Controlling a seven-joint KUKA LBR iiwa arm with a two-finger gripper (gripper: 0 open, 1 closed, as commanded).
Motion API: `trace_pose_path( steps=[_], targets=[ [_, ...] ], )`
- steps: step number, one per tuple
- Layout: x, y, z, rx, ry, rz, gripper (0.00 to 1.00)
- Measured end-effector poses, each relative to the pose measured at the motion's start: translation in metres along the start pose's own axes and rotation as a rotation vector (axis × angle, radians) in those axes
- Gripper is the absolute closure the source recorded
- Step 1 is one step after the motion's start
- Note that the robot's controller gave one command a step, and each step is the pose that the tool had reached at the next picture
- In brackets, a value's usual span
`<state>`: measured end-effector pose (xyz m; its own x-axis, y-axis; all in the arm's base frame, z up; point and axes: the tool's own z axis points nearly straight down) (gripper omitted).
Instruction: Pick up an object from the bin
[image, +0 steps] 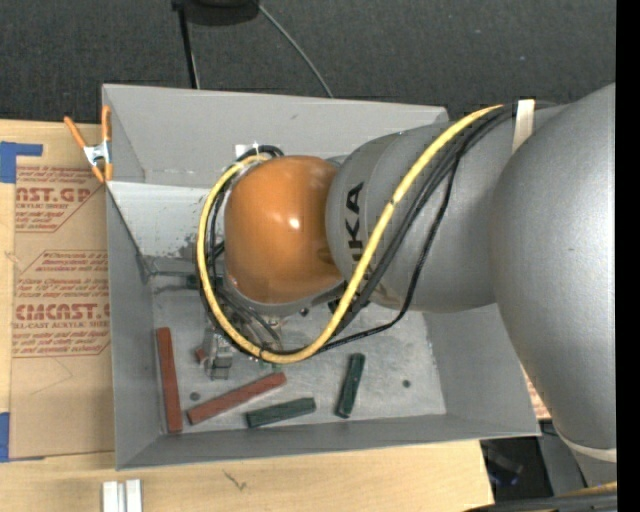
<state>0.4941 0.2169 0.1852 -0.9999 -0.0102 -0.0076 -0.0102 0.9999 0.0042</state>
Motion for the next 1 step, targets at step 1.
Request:
trace_pose_path(
  steps=[1],
  targets=[
    [-0.0055, 0.0023, 0.0401, 0.005, 0.011, -0.034, 1.00]
  ],
)
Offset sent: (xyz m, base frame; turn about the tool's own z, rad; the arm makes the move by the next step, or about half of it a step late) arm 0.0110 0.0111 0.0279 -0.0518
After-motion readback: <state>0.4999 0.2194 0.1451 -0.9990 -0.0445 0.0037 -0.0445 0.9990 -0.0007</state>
